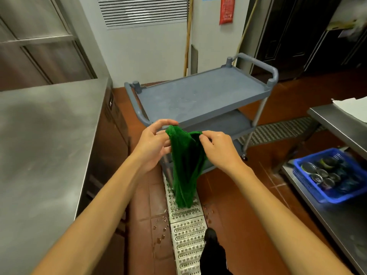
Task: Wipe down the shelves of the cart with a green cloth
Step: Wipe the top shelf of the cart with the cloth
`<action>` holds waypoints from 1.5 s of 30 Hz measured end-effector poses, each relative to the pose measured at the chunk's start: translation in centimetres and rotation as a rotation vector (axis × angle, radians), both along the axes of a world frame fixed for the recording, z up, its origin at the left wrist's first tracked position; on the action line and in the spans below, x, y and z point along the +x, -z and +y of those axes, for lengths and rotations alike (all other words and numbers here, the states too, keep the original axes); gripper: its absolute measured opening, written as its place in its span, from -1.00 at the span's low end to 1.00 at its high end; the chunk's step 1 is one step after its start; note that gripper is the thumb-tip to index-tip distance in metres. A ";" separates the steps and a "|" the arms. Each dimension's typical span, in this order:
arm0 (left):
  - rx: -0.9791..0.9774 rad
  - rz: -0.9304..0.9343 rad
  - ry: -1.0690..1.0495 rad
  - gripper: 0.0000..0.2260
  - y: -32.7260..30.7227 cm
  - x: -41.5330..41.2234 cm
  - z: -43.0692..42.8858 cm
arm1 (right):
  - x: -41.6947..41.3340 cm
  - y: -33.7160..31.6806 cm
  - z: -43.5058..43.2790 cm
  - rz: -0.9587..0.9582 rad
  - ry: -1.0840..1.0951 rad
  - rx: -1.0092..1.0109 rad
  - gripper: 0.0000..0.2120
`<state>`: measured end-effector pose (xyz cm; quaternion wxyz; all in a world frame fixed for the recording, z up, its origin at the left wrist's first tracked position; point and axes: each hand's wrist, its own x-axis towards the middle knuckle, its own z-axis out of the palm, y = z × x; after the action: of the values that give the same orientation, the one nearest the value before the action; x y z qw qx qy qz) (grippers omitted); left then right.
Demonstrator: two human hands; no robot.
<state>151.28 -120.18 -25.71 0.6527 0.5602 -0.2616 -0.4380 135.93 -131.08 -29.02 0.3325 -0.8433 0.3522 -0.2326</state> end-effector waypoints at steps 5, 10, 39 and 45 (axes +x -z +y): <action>0.061 -0.247 0.021 -0.79 -1.5 4.9 -5.3 | 2.2 -1.4 -7.8 -0.017 0.085 0.001 -0.65; 0.204 -0.459 0.073 -0.80 -3.6 10.0 -11.4 | 3.7 -4.4 -16.9 -0.072 0.184 -0.007 -0.62; 0.474 -1.189 0.123 -0.49 -4.4 33.6 -29.8 | 22.9 -9.2 -42.7 -0.082 0.150 -0.117 -0.77; 0.435 -1.567 0.158 -0.83 -2.7 39.3 -32.5 | 27.1 -9.1 -44.0 0.119 -0.069 -0.073 -0.79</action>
<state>190.62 -152.66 -23.04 0.1242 0.7980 -0.5897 -0.0049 163.04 -175.10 -19.89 0.2880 -0.8789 0.3333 -0.1830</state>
